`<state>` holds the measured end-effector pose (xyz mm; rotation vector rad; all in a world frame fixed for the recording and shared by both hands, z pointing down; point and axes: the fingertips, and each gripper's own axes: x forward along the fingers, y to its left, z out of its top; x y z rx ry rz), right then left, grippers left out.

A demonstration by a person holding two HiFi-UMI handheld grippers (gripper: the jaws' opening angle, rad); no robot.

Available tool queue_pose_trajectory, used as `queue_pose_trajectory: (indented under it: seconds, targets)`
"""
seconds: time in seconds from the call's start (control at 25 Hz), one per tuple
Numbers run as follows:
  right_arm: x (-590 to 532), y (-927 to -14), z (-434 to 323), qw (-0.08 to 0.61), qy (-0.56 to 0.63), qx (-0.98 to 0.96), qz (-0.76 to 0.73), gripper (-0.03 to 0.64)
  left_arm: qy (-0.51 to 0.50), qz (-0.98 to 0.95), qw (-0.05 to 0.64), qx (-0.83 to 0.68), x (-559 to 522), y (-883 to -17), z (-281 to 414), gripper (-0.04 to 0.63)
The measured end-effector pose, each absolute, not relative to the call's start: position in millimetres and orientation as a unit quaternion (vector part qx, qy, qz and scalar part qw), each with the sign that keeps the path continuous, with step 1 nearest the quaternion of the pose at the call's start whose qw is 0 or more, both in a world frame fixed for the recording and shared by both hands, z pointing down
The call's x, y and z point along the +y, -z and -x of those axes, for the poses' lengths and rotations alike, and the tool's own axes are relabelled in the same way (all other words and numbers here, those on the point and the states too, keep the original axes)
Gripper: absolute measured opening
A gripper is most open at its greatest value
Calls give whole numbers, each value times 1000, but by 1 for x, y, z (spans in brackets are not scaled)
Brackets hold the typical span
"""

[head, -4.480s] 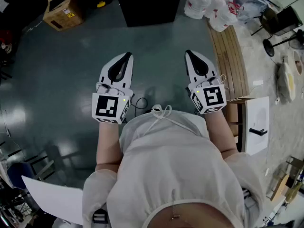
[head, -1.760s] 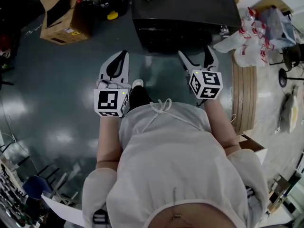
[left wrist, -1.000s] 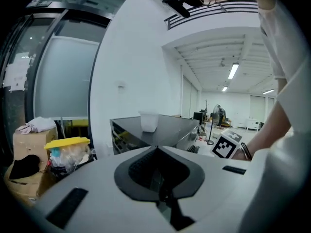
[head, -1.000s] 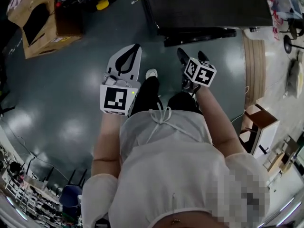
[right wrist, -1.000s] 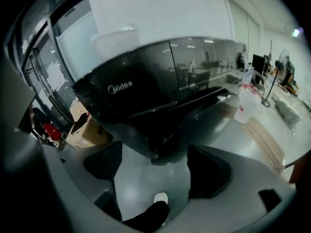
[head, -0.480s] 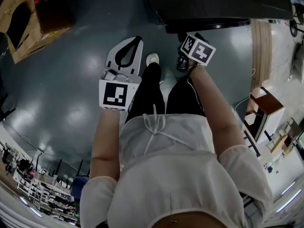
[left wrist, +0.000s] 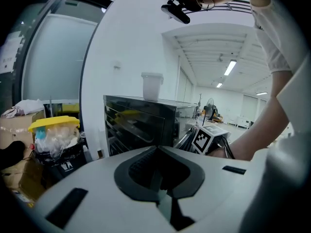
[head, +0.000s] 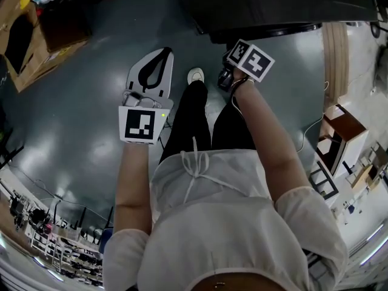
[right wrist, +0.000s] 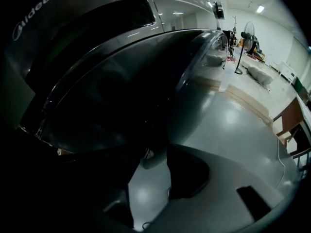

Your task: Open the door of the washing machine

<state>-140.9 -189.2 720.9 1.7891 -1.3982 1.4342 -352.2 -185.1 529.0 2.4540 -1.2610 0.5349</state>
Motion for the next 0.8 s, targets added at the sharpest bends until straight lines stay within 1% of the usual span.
queue_pose_trajectory:
  seconds: [0.44, 0.64, 0.8]
  targets:
    - [-179, -720, 135, 205, -515, -518, -652, 170, -196, -868, 152, -431, -174, -530, 338, 23]
    - [-155, -719, 124, 211, -515, -515, -652, 160, -202, -868, 152, -429, -160, -532, 336, 23]
    - [-126, -721, 111, 202, -529, -506, -651, 138, -206, -873, 150, -416, -151, -536, 323, 23]
